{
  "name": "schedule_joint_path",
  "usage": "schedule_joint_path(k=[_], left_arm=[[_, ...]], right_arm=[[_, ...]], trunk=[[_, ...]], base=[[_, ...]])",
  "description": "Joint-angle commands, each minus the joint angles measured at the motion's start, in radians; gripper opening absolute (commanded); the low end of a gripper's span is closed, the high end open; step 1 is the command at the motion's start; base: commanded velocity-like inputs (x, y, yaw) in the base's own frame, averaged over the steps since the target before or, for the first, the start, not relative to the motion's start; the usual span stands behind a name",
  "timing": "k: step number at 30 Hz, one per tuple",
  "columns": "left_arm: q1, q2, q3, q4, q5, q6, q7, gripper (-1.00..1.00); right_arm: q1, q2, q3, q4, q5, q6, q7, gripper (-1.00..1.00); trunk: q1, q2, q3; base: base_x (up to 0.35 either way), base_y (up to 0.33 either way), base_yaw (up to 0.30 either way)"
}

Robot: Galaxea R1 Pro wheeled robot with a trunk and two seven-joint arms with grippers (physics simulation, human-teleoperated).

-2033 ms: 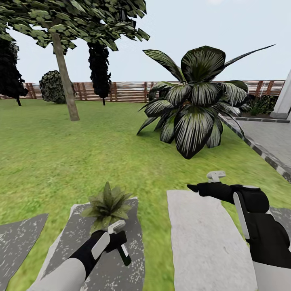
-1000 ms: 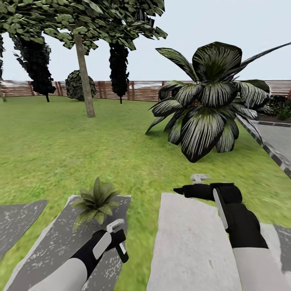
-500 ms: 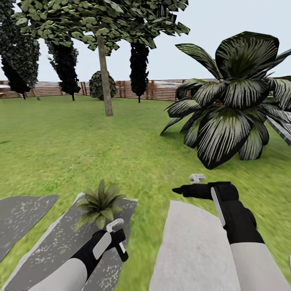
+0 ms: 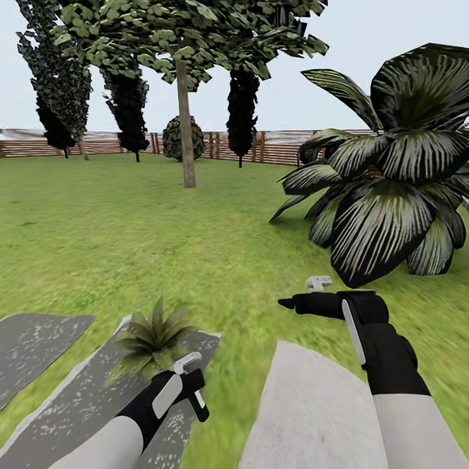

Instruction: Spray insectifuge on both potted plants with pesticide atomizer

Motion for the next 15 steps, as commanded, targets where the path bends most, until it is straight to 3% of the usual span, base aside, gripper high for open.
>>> schedule_joint_path(k=[1, 6, 12, 15], left_arm=[[0.000, 0.000, -0.007, -0.002, 0.010, 0.001, 0.010, -1.00], [0.000, -0.014, -0.010, -0.018, 0.004, -0.044, 0.029, -1.00], [0.015, -0.021, -0.017, -0.076, 0.006, -0.099, 0.119, -1.00], [0.022, -0.023, -0.022, -0.088, 0.009, -0.130, 0.135, -1.00]], right_arm=[[0.000, 0.000, -0.001, -0.006, 0.011, 0.002, 0.010, 1.00], [0.000, 0.000, -0.001, -0.014, 0.011, 0.002, 0.010, 1.00], [0.000, 0.000, -0.001, -0.015, 0.011, 0.002, 0.010, 1.00], [0.000, 0.000, -0.001, -0.014, 0.012, 0.002, 0.010, 1.00]], trunk=[[0.000, 0.000, -0.001], [0.000, 0.000, 0.001], [0.000, 0.000, 0.003], [0.000, 0.000, 0.005]], base=[[0.253, -0.250, 0.124], [0.253, -0.250, 0.198], [0.253, -0.250, 0.242], [0.192, -0.203, 0.263]])
